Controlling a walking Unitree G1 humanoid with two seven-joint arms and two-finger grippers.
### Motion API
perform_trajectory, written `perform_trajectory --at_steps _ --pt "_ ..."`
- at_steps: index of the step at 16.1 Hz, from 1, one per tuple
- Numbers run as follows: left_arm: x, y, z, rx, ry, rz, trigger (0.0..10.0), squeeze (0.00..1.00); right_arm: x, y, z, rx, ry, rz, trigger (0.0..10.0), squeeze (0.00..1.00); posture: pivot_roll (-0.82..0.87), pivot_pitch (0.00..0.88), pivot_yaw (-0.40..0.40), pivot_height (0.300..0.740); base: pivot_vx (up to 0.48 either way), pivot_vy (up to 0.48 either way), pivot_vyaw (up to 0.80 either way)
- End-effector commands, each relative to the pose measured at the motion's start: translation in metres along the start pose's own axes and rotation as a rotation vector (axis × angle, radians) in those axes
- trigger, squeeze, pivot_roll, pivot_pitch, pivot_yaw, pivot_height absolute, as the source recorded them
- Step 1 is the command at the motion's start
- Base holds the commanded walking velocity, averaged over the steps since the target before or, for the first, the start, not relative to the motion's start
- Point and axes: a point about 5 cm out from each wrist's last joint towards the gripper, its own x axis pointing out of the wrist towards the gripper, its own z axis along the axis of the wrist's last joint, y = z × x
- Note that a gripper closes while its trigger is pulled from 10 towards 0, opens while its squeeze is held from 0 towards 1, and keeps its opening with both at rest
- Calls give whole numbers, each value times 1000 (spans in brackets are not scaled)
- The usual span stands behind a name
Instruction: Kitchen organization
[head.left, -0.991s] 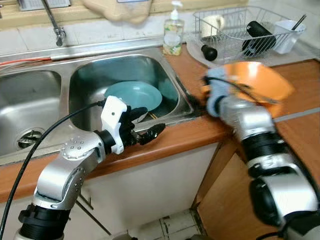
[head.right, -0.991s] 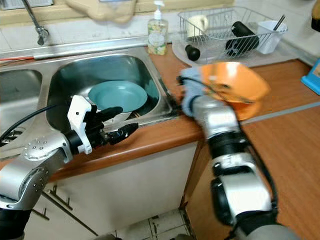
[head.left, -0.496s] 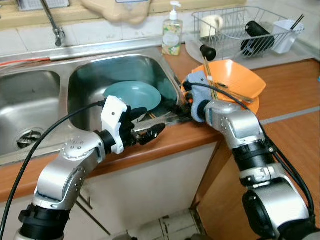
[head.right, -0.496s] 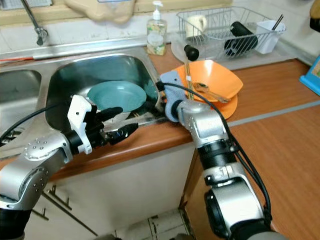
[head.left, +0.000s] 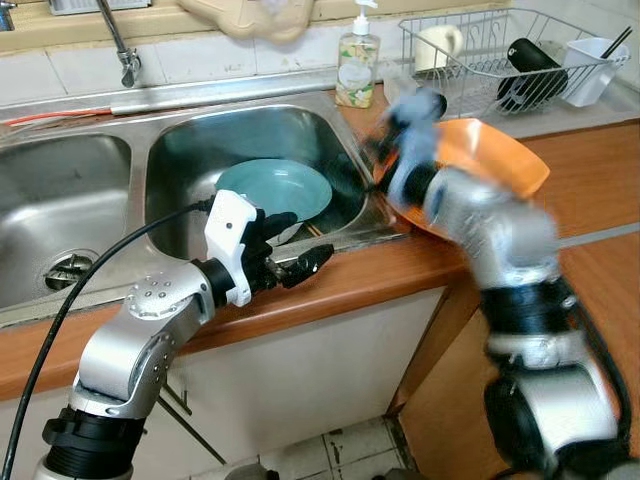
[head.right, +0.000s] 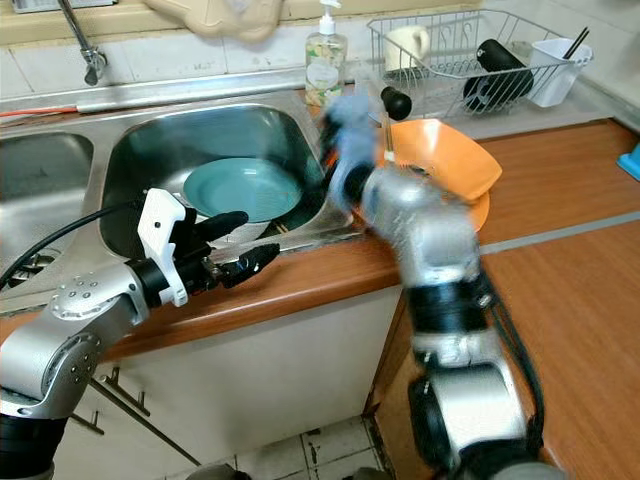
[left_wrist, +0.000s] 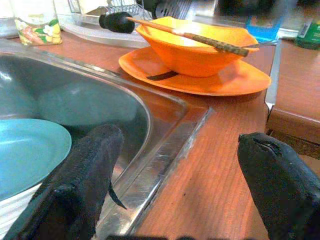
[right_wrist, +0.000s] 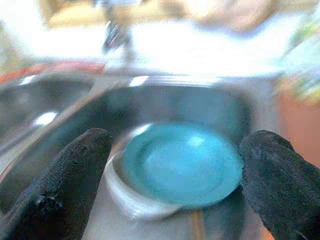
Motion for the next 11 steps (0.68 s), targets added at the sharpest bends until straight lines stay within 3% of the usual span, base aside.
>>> perform_trajectory --at_steps 1,3,7,9,10,11 --pt "2 -1 4 16 -3 0 10000 0 -3 -5 13 -1 -49 -50 10000 1000 -82 0 59 740 0 0 0" --pt "4 -1 5 16 -7 -3 10000 0 -8 -24 21 -64 -22 -159 10000 1000 -84 0 55 740 0 0 0" --pt "5 -5 6 15 -15 -17 10000 0 -16 -53 29 -46 7 -302 10000 1000 -87 0 50 740 0 0 0" --pt "7 -8 7 15 -22 -31 10000 0 -18 -68 25 -119 73 -389 10000 1000 -88 0 49 740 0 0 0" --pt "8 -9 7 15 -24 -35 10000 0 -18 -76 18 -78 135 -419 10000 365 -86 0 49 740 0 0 0" --pt "8 -9 8 15 -25 -36 10000 0 -19 -79 14 -26 176 -425 10000 106 -88 0 48 740 0 0 0"
